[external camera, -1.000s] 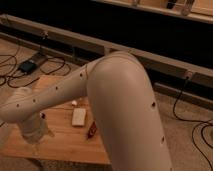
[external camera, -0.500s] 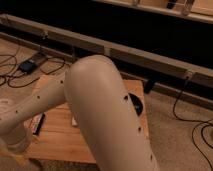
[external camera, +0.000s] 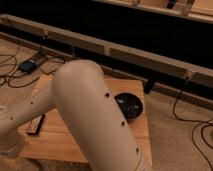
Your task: Push the eraser across the table
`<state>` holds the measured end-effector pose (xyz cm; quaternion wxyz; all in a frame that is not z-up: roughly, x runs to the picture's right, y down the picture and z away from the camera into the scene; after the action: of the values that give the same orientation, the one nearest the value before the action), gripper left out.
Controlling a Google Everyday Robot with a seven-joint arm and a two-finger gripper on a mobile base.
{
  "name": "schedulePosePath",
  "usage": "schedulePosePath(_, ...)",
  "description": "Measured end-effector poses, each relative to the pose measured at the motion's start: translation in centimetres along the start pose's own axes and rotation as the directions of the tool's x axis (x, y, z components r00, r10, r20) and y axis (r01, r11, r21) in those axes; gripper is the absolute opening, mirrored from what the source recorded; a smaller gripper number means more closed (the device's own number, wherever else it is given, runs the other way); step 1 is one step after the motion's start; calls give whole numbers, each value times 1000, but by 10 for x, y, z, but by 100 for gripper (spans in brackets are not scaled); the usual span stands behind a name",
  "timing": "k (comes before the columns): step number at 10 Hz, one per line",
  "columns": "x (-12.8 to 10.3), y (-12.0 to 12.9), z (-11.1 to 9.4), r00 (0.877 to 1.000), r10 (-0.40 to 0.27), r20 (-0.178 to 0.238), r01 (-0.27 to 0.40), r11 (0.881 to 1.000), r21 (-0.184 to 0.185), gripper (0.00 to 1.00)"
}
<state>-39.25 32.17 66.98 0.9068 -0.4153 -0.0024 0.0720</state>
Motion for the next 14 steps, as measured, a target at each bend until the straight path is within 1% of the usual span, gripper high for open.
schedulePosePath(3, -15, 4, 17, 999, -22, 28, 22, 1000, -6, 65)
schedulePosePath(4, -21, 6, 21, 999, -29, 45, 29, 1000, -7, 65)
schedulePosePath(6, -28, 8, 23, 997, -34, 65, 35, 999, -11, 65)
schedulePosePath(8, -30, 12, 24, 997, -42, 70, 44, 999, -27, 65)
schedulePosePath(14, -30, 12, 24, 997, -44, 70, 46, 999, -27, 65)
